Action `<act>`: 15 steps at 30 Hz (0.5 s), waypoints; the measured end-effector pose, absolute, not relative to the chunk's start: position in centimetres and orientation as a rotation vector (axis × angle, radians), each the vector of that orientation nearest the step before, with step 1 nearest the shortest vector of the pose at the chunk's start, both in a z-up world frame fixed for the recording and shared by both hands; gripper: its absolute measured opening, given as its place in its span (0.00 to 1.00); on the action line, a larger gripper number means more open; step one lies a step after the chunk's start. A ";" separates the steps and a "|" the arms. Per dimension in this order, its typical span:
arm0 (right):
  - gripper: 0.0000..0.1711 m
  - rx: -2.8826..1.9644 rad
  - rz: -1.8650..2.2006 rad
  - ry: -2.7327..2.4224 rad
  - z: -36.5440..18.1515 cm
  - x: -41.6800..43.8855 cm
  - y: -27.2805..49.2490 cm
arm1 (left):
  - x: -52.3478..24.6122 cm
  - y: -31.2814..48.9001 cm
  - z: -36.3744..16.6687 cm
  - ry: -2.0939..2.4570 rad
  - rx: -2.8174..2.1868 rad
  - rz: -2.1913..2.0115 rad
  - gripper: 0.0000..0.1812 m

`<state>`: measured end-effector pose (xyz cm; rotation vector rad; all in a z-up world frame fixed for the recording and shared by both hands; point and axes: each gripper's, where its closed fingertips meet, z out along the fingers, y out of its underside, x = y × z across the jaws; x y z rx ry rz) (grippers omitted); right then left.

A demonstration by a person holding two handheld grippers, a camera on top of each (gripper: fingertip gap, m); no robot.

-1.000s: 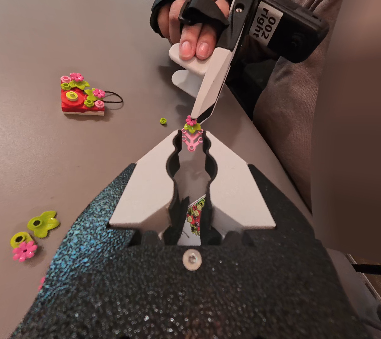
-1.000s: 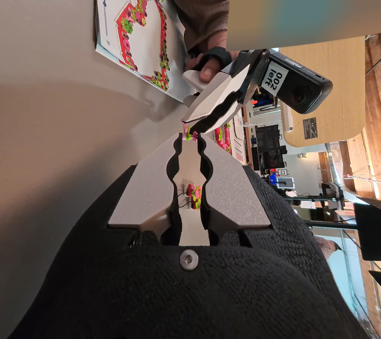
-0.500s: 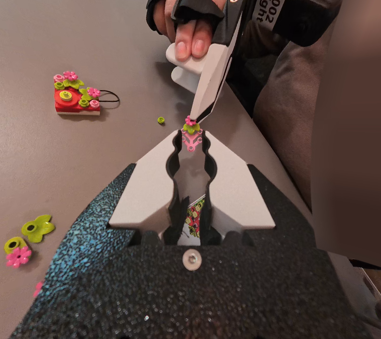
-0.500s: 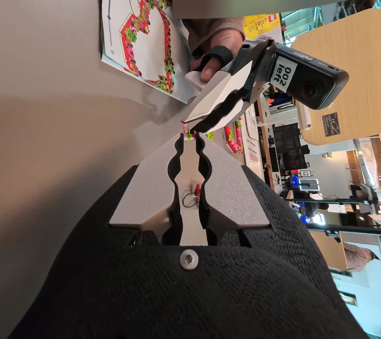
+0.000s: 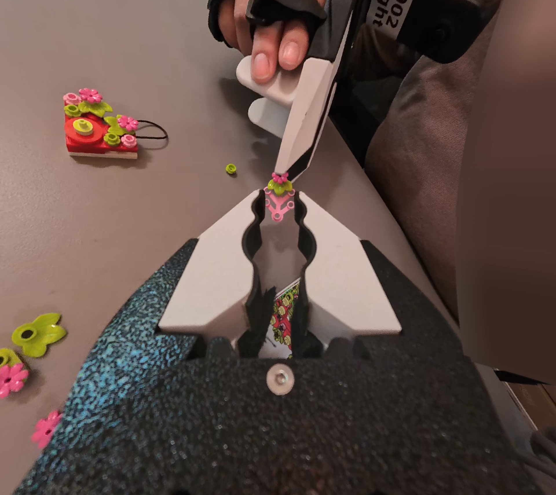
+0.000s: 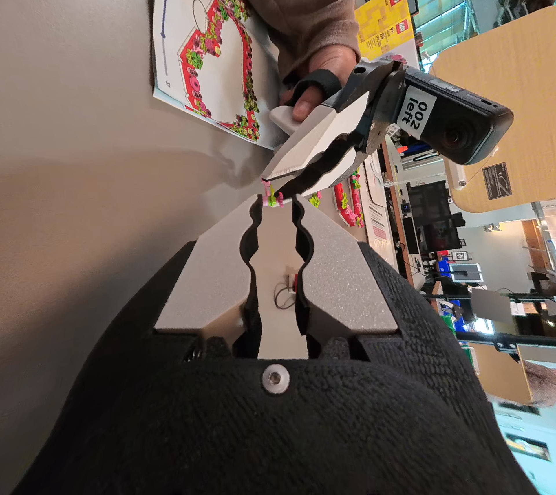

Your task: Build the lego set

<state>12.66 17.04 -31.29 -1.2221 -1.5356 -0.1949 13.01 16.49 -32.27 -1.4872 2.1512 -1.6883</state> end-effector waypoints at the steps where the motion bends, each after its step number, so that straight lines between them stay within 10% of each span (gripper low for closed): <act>1: 0.10 -1.220 -0.189 -1.536 -31.3 12.5 17.0 | 13.0 16.4 -32.2 2.152 -1.485 -1.698 0.10; 15: 0.05 -1.325 -0.066 -1.511 -31.8 12.4 16.9 | 12.9 16.2 -32.3 2.163 -1.491 -1.707 0.10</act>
